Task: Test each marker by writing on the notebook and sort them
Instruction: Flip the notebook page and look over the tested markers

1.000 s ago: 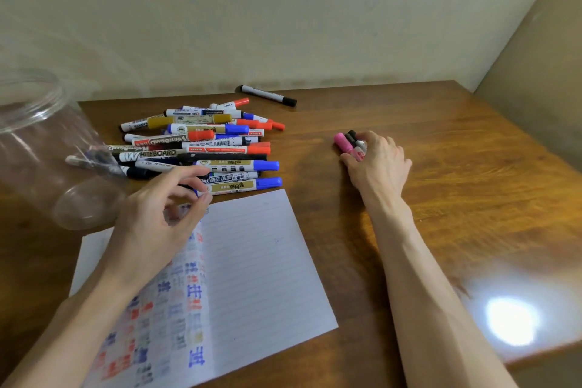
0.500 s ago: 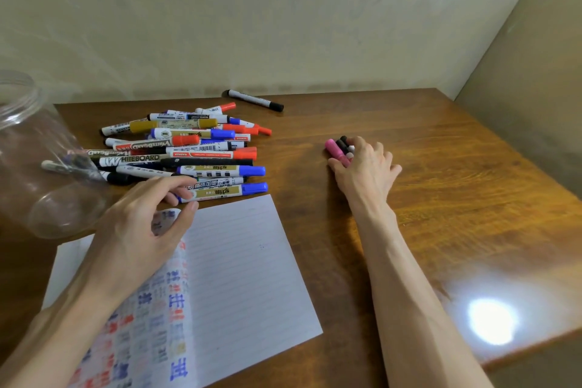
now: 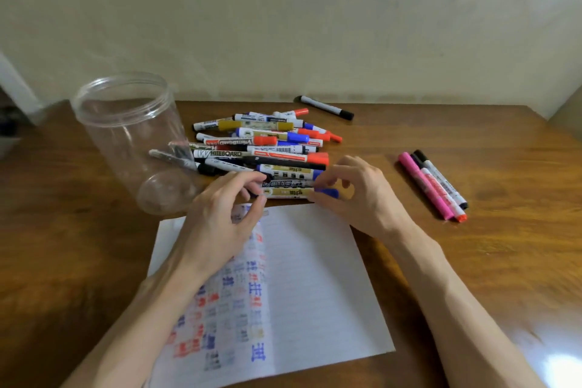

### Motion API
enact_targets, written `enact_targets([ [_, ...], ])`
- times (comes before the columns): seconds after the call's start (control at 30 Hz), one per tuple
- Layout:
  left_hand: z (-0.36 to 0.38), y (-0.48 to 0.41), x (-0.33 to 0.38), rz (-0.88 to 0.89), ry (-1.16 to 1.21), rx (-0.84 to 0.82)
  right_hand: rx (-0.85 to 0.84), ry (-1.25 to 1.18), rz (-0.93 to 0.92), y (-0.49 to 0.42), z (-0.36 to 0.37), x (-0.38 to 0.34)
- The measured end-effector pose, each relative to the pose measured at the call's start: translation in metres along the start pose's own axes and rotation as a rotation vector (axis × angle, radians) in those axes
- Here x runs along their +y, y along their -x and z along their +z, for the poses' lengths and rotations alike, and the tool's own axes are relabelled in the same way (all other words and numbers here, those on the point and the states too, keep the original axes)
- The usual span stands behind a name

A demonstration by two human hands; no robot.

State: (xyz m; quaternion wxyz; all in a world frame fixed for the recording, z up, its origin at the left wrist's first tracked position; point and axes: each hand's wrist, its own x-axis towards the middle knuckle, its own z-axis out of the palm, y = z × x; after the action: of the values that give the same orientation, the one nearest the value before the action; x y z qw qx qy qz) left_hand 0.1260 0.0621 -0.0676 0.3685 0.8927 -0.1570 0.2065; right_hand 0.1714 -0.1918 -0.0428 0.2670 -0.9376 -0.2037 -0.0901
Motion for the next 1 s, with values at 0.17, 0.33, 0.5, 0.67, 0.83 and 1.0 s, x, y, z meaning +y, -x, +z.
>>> enact_targets([
  [0.17,0.001,-0.001,-0.002,0.005,-0.010,0.004,-0.025,0.106,-0.027,0.001,0.010,-0.004],
  [0.33,0.001,-0.001,-0.003,0.010,-0.024,0.003,-0.006,0.171,-0.024,0.000,0.016,-0.004],
  [0.5,0.002,-0.002,-0.003,0.003,-0.017,0.024,0.042,0.172,-0.088,-0.002,0.019,0.001],
  [0.67,0.000,-0.002,0.005,-0.008,0.038,0.059,0.048,-0.138,0.051,-0.003,0.014,-0.001],
  [0.83,-0.002,0.000,0.013,0.000,0.116,-0.027,-0.044,-0.770,0.103,0.002,0.024,-0.030],
  [1.0,-0.004,0.000,0.014,0.034,0.131,-0.029,-0.086,-1.012,0.153,0.006,0.035,-0.048],
])
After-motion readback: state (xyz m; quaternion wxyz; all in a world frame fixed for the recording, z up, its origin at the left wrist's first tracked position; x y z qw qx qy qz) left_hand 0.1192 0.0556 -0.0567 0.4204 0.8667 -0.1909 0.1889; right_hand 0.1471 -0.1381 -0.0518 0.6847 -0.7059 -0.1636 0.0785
